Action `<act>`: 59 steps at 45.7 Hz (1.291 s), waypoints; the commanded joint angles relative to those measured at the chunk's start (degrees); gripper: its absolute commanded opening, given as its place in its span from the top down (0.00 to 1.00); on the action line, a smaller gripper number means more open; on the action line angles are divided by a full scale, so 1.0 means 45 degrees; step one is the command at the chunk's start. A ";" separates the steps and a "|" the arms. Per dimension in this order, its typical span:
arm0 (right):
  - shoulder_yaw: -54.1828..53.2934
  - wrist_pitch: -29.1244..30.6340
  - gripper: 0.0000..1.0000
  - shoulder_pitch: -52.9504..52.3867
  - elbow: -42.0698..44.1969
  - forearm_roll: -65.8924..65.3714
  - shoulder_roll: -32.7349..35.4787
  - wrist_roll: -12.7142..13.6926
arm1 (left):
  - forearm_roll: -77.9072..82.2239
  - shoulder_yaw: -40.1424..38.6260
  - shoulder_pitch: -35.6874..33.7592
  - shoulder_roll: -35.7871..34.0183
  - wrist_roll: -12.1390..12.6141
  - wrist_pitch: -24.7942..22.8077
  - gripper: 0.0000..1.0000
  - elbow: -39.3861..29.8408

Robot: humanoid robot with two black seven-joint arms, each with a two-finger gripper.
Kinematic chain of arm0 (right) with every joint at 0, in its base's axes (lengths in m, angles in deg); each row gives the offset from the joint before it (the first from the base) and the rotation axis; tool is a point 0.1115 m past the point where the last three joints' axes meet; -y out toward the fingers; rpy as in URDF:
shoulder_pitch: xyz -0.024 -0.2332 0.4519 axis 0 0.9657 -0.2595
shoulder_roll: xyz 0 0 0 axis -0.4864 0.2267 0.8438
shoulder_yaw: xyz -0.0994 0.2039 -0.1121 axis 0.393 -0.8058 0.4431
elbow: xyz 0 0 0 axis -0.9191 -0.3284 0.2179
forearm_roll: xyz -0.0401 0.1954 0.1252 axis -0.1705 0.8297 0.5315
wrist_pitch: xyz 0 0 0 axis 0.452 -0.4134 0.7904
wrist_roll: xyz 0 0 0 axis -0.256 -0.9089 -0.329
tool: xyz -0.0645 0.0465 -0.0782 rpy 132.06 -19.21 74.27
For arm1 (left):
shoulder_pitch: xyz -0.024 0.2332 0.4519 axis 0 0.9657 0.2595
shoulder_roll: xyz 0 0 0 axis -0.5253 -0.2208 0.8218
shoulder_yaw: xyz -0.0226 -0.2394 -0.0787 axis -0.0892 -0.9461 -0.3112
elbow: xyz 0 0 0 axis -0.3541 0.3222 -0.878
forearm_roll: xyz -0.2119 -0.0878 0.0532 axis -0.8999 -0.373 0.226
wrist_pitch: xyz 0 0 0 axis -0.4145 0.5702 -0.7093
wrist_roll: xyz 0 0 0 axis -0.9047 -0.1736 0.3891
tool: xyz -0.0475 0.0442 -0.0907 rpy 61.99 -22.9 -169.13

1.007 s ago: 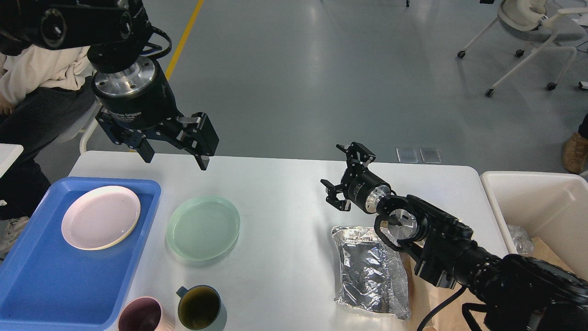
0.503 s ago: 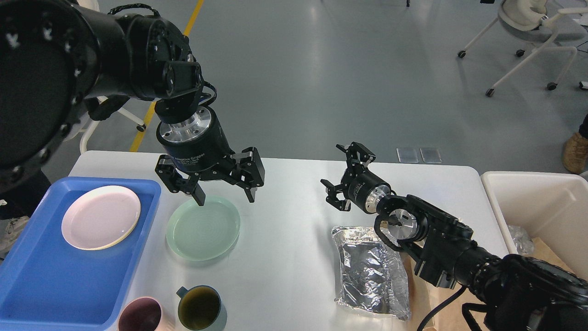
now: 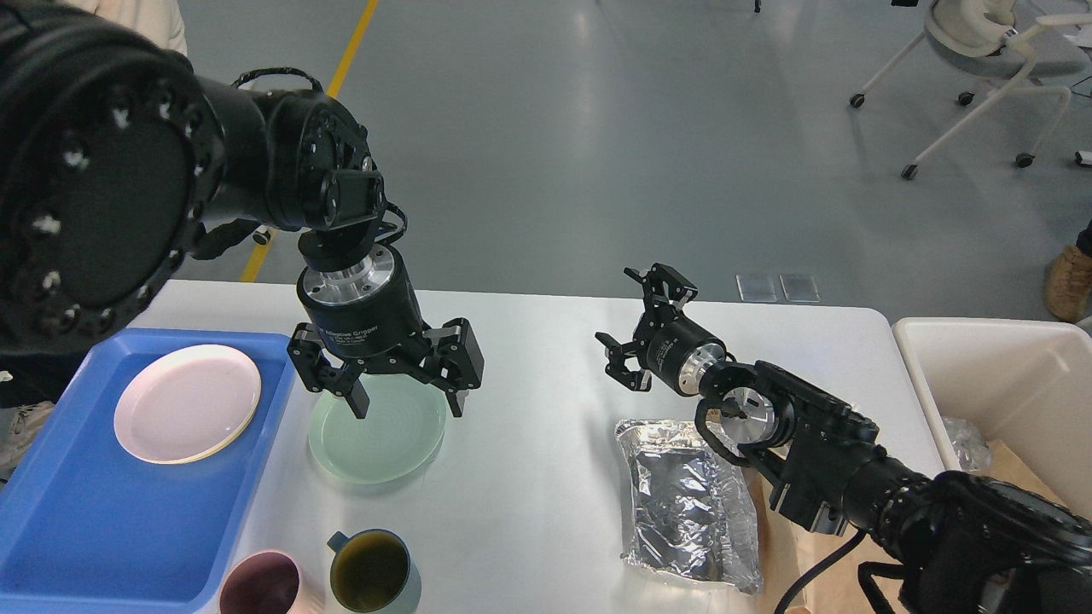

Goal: Tidy desktop

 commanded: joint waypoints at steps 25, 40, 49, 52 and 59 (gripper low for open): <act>-0.0003 0.0000 0.00 0.0000 0.0000 0.0001 0.0000 0.0005 | -0.1390 0.0394 0.4287 0.0061 0.0021 0.0283 0.05 0.0179; -0.0003 0.0000 0.00 0.0000 0.0000 0.0001 0.0000 -0.0014 | -0.1390 0.0687 0.5460 0.0061 0.0060 0.2901 0.05 0.0745; -0.0003 0.0000 0.00 0.0000 0.0000 0.0001 0.0000 -0.0014 | -0.1390 0.0667 0.5460 0.0041 0.0060 0.3547 0.05 0.0882; -0.0003 0.0000 0.00 0.0000 0.0000 0.0001 0.0000 -0.0014 | -0.1371 0.0648 0.5460 0.0041 0.0079 0.3567 0.05 0.0882; 0.0016 0.0000 0.00 0.0000 0.0000 0.0001 0.0000 0.0005 | -0.1352 0.0550 0.5441 0.0041 0.0080 0.3489 0.05 0.0882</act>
